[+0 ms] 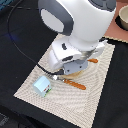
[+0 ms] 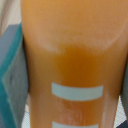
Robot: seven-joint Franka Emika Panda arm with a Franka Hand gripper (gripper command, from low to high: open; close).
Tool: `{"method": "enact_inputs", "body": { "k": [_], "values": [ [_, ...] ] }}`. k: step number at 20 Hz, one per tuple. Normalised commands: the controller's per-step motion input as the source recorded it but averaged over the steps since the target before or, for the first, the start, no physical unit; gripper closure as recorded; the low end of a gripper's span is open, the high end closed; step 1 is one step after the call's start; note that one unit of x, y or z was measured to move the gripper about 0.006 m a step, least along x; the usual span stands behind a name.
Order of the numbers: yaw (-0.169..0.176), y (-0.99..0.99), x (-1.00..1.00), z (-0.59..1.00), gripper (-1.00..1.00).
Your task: Interact with the objects in diverse but meaningful ways.
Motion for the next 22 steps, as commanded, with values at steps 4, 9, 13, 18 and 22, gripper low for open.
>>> {"method": "enact_inputs", "body": {
  "k": [4,9,13,18,22],
  "values": [
    [-0.023,0.17,-0.48,-0.04,1.00],
    [-0.004,0.19,-0.44,-0.13,1.00],
    [0.000,0.23,-0.41,-0.18,1.00],
    [0.000,0.22,-0.32,-0.09,-1.00],
    [0.000,0.24,-0.34,-0.08,-1.00]
  ]
}}
